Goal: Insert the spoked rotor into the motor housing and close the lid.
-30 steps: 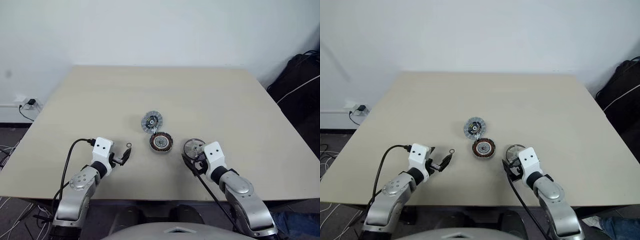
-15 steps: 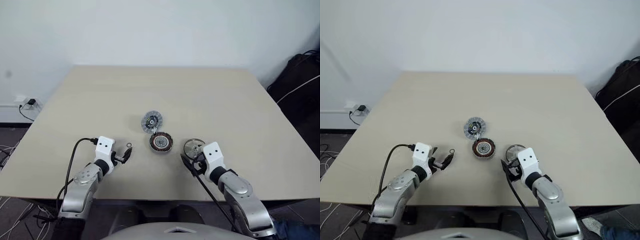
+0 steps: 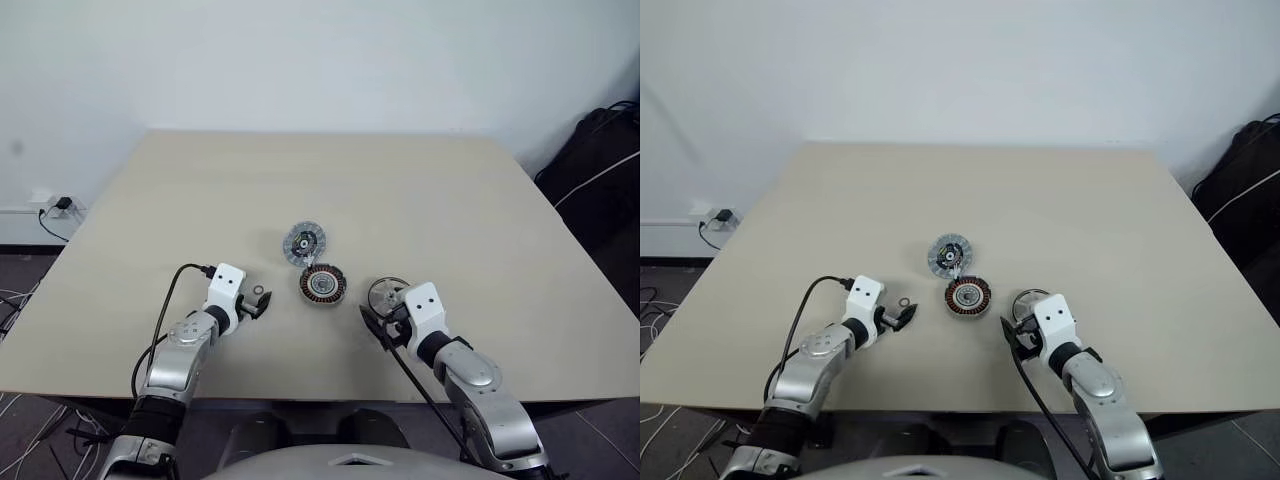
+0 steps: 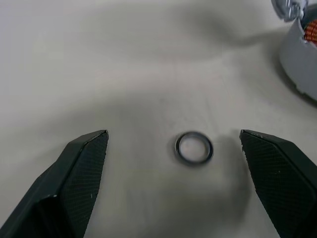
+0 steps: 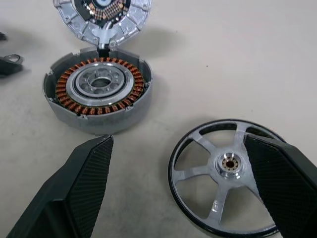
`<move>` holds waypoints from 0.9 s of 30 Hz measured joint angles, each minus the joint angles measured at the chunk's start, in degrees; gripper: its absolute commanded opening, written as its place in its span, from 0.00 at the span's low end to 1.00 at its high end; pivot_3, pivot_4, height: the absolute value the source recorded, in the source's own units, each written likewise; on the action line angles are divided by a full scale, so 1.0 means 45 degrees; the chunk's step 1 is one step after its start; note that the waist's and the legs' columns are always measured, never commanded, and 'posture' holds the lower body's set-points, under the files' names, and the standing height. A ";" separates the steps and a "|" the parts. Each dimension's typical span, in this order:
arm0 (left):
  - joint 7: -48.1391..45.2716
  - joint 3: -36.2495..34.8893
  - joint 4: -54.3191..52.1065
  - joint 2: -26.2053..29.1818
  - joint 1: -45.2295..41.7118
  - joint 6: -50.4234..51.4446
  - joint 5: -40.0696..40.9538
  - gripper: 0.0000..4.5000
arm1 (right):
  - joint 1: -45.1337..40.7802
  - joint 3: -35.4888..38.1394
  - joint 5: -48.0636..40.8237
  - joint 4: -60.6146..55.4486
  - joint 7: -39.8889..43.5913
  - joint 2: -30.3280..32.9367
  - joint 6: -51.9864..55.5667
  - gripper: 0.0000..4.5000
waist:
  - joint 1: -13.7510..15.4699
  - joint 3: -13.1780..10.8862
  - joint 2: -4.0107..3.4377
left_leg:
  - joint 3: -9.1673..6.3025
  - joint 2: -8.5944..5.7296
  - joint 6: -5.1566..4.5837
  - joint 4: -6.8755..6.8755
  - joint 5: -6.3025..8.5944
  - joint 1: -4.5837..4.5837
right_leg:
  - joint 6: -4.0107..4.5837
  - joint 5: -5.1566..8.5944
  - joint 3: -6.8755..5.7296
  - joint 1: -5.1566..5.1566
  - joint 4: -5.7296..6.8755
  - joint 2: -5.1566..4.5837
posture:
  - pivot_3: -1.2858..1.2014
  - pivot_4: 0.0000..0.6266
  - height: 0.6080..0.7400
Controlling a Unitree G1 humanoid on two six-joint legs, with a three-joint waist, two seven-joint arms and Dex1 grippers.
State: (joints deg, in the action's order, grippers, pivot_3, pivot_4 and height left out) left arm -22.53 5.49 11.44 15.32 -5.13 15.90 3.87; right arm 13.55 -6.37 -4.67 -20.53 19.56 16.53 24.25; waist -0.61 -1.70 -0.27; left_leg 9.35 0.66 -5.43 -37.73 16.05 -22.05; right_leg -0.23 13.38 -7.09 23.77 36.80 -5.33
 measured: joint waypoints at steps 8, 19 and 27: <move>0.0115 0.0123 0.0888 -0.0111 -0.0527 -0.0363 -0.0377 1.00 | 0.0011 0.0047 0.0008 0.0026 -0.0008 0.0015 -0.0018 1.00 | 0.0004 0.0003 0.0004 | -0.0001 0.0000 0.0000 -0.0013 0.0000 0.0000 | 0.0018 -0.0013 -0.0002 -0.0003 0.0007 -0.0002 | 0.52 0.00 1.00; 0.0223 0.0260 0.0539 -0.0091 -0.0140 -0.0298 -0.0611 0.43 | 0.0074 0.0047 0.0016 0.0034 -0.0166 0.0009 -0.0070 1.00 | -0.0148 0.0033 0.0020 | -0.0001 0.0009 0.0018 -0.0023 -0.0011 0.0018 | -0.0011 -0.0010 -0.0001 -0.0011 0.0023 -0.0004 | 0.52 0.00 1.00; 0.0226 -0.0170 -0.1180 0.0369 0.1299 0.0267 -0.0363 0.15 | 0.0095 0.0039 0.0017 0.0147 -0.0166 0.0002 -0.0096 1.00 | -0.0327 0.0041 0.0021 | 0.0000 0.0017 0.0019 0.0007 -0.0011 0.0027 | 0.0020 0.0007 -0.0001 -0.0003 0.0024 0.0006 | 0.52 0.00 1.00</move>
State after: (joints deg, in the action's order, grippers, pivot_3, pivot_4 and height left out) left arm -21.52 4.73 6.13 16.98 0.71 17.10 2.24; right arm 13.98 -6.19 -4.59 -19.87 18.81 16.54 23.82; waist -2.08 -1.52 -0.17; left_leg 9.35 0.74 -5.34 -37.71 16.00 -21.93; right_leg -0.14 13.41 -7.10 23.75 36.91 -5.30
